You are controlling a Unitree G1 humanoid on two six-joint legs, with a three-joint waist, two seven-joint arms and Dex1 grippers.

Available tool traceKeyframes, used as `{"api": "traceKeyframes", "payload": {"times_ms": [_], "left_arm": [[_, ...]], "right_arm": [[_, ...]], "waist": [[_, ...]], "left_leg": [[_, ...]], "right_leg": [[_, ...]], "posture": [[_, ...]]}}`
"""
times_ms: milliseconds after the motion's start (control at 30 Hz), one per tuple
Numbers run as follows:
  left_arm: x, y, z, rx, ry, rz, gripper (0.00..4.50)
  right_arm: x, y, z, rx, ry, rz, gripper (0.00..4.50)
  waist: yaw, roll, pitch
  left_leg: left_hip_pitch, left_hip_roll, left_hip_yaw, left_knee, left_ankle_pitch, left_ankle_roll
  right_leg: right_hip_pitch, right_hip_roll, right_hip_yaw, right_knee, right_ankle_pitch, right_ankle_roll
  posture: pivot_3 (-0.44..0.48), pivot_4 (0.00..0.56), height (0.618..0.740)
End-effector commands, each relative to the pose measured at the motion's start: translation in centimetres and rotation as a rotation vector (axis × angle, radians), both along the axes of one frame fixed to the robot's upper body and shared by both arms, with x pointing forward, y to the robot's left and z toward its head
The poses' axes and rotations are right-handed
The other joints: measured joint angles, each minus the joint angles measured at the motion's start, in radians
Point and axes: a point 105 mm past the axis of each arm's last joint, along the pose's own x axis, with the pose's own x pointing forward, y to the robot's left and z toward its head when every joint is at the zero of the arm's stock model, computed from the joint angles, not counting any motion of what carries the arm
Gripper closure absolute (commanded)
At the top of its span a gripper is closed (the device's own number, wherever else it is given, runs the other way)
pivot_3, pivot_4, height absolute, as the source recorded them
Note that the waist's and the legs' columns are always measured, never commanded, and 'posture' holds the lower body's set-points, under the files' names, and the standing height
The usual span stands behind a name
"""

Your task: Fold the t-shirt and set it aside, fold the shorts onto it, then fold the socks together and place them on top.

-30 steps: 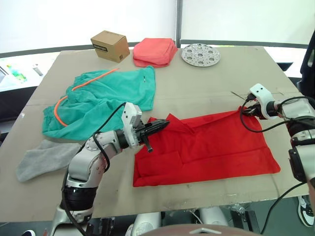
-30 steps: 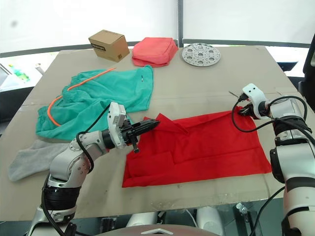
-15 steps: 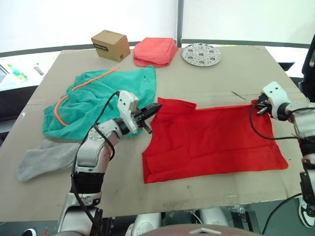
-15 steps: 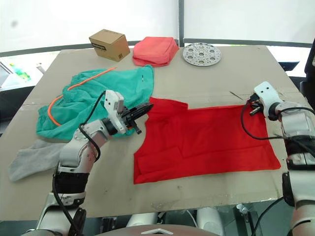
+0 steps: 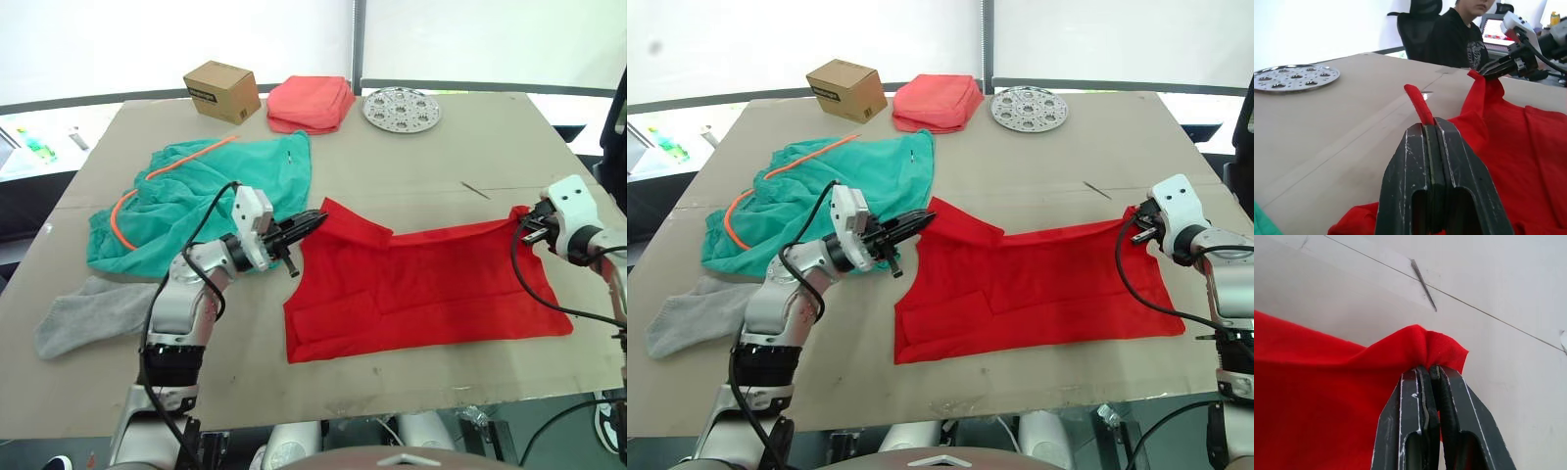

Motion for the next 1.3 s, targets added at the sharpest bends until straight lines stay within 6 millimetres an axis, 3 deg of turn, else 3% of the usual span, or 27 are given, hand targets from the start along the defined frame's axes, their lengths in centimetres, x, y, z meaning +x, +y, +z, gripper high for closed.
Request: {"api": "traceKeyframes", "payload": {"times_ms": [33, 100, 200, 233, 267, 333, 400, 500, 633, 867, 1100, 1200, 1300], "left_arm": [[2.8, 0.4, 0.7, 0.011, -0.055, 0.119, 4.5], [4.3, 0.5, 0.8, 0.009, -0.053, 0.17, 4.5], [5.1, 0.4, 0.8, 0.014, -0.054, 0.171, 4.5], [5.3, 0.4, 0.8, 0.016, -0.055, 0.168, 4.5], [5.3, 0.3, 0.7, 0.018, -0.053, 0.163, 4.5], [5.3, 0.3, 0.5, 0.029, -0.05, 0.153, 4.5], [4.8, 0.1, 0.3, 0.035, -0.047, 0.128, 4.5], [4.0, -0.1, 0.1, 0.042, -0.052, 0.102, 4.5], [3.4, 0.1, 0.1, 0.035, -0.048, 0.103, 4.5], [3.0, 0.2, 0.3, 0.031, -0.048, 0.111, 4.5], [2.5, 0.0, -0.1, 0.039, -0.045, 0.11, 4.5], [2.4, -0.1, -0.2, 0.036, -0.044, 0.111, 4.5], [2.3, -0.1, -0.2, 0.034, -0.043, 0.113, 4.5]], "right_arm": [[1.9, -0.6, 0.6, 0.009, -0.026, -0.059, 4.47], [3.0, -0.7, -0.1, 0.001, 0.018, -0.059, 4.47], [3.4, -0.6, -1.2, -0.024, 0.107, -0.004, 4.47], [3.5, -0.6, -1.3, -0.035, 0.125, 0.008, 3.81], [3.6, -0.8, -1.5, -0.055, 0.15, 0.018, 3.55], [3.7, -1.0, -1.5, -0.129, 0.189, 0.055, 2.56], [4.7, -1.0, -0.2, -0.131, 0.167, 0.037, 1.63], [5.9, -0.8, 1.0, -0.131, 0.142, 0.024, 1.63], [6.5, -1.6, 0.6, -0.179, 0.158, 0.004, 1.63], [7.1, -1.5, 0.5, -0.094, 0.193, -0.02, 1.63], [6.7, -0.7, -2.6, -0.073, 0.276, -0.007, 1.63], [6.3, -0.5, -3.8, -0.064, 0.312, 0.011, 2.55], [6.3, -0.8, -3.8, -0.092, 0.295, 0.014, 3.91]], "waist": [[0.0, 0.0, 0.0], [-0.001, 0.0, 0.0], [-0.001, 0.0, 0.0], [-0.001, 0.0, 0.0], [-0.001, 0.0, 0.0], [-0.003, 0.0, 0.0], [-0.005, 0.0, 0.0], [-0.01, 0.0, 0.0], [-0.004, 0.0, 0.0], [-0.005, 0.001, 0.001], [-0.007, 0.001, 0.001], [-0.007, 0.001, 0.0], [-0.007, 0.0, 0.0]], "left_leg": [[0.0, 0.0, 0.0, 0.0, 0.0, 0.0], [0.0, -0.001, 0.0, 0.001, 0.0, 0.0], [-0.001, -0.002, 0.0, 0.001, 0.0, 0.0], [-0.001, -0.002, 0.0, 0.001, 0.0, 0.0], [-0.001, -0.002, 0.0, -0.001, 0.0, 0.0], [-0.001, -0.001, 0.0, -0.002, 0.0, 0.0], [-0.002, 0.0, 0.0, -0.002, 0.0, 0.0], [0.0, 0.0, 0.002, -0.002, 0.0, 0.0], [0.0, 0.0, 0.001, -0.002, 0.0, 0.0], [-0.001, 0.0, 0.0, -0.002, 0.0, 0.0], [0.0, 0.0, 0.001, -0.002, 0.0, 0.0], [0.0, 0.0, 0.001, -0.002, 0.0, 0.0], [0.001, 0.0, 0.001, -0.001, 0.0, 0.0]], "right_leg": [[0.0, 0.0, 0.0, 0.0, 0.0, 0.0], [0.0, 0.001, 0.0, 0.0, 0.0, 0.0], [0.0, 0.001, 0.0, 0.0, 0.0, 0.0], [0.0, 0.001, -0.001, 0.0, 0.0, 0.0], [0.0, 0.001, -0.001, 0.0, 0.0, 0.001], [-0.001, 0.001, -0.001, 0.0, 0.0, 0.001], [-0.002, 0.001, -0.001, 0.0, 0.0, 0.001], [-0.002, 0.001, 0.001, 0.0, 0.0, 0.001], [-0.001, 0.001, 0.0, 0.0, 0.0, 0.001], [-0.001, 0.0, 0.0, 0.0, 0.0, 0.001], [-0.001, 0.0, 0.0, 0.0, 0.0, 0.001], [-0.001, 0.0, 0.0, 0.001, 0.0, 0.001], [0.0, 0.0, 0.0, 0.001, 0.0, 0.001]], "posture": [[0.0, 0.15, 0.74], [0.0, 0.15, 0.74], [0.0, 0.15, 0.74], [0.0, 0.15, 0.74], [0.0, 0.15, 0.74], [0.0, 0.15, 0.74], [0.0, 0.15, 0.74], [0.0, 0.15, 0.74], [0.0, 0.15, 0.74], [0.0, 0.15, 0.74], [0.0, 0.15, 0.74], [0.0, 0.15, 0.74], [0.0, 0.15, 0.74]]}}
